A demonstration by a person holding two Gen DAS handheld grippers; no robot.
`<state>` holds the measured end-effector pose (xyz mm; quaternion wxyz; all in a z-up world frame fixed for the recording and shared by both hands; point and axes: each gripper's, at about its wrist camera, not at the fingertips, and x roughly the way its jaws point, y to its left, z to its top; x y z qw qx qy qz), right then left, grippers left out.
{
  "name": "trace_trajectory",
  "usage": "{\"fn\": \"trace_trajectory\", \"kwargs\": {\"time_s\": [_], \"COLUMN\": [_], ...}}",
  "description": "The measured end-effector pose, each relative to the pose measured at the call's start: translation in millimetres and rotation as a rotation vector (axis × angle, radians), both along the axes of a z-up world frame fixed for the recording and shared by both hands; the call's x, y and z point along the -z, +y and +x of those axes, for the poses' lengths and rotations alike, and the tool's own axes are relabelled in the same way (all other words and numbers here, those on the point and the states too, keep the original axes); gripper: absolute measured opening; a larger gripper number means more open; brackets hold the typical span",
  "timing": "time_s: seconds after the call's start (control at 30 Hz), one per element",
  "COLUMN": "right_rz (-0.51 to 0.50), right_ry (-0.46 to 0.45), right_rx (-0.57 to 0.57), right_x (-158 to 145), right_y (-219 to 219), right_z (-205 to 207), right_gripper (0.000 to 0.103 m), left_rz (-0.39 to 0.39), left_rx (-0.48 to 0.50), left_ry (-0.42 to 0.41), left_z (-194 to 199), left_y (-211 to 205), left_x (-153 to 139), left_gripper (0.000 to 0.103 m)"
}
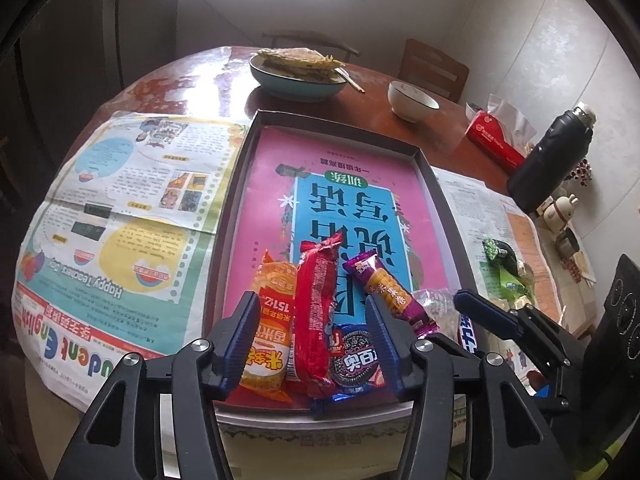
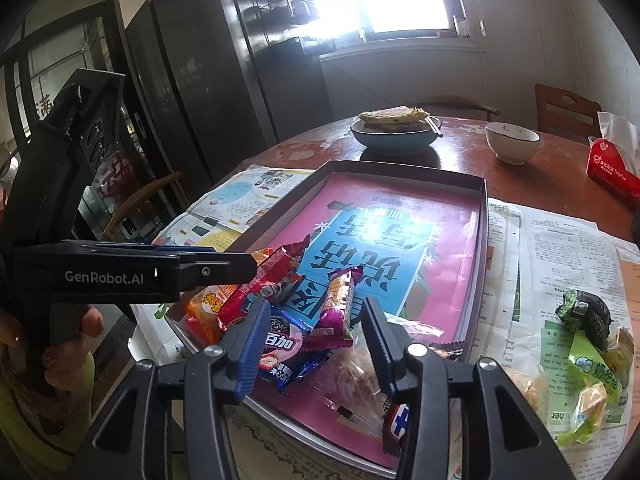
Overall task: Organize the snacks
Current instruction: 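Open both tools to drop the sausage stick and fruit bar in the tray, then move both open tools back toward the remaining snacks on the newspaper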
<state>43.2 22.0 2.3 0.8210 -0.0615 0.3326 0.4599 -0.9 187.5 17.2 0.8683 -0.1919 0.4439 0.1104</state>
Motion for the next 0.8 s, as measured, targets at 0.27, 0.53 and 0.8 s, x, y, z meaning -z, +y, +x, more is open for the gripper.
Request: {"fn": "trace_trajectory", "kwargs": {"time_s": [0.27, 0.53, 0.8], "right_rz": [0.006, 0.014, 0.036], "right_ry": [-0.009, -0.025, -0.04], "right_rx": [0.025, 0.04, 0.064], "right_x": [-4, -11, -20], "right_y": [-6, -12, -25], "right_z": [2, 0, -1], "right_gripper": [0.053, 0.061, 0.062], "left_rz": [0.014, 0.019, 0.031], "left_rx": [0.011, 0.012, 0.032], "left_ry": [-0.029, -0.061, -0.12], "left_z": [-3, -8, -14], "left_y": [-4, -9, -18], "left_x": [-9, -19, -37], "left_gripper": [0.07, 0.07, 0.07]}}
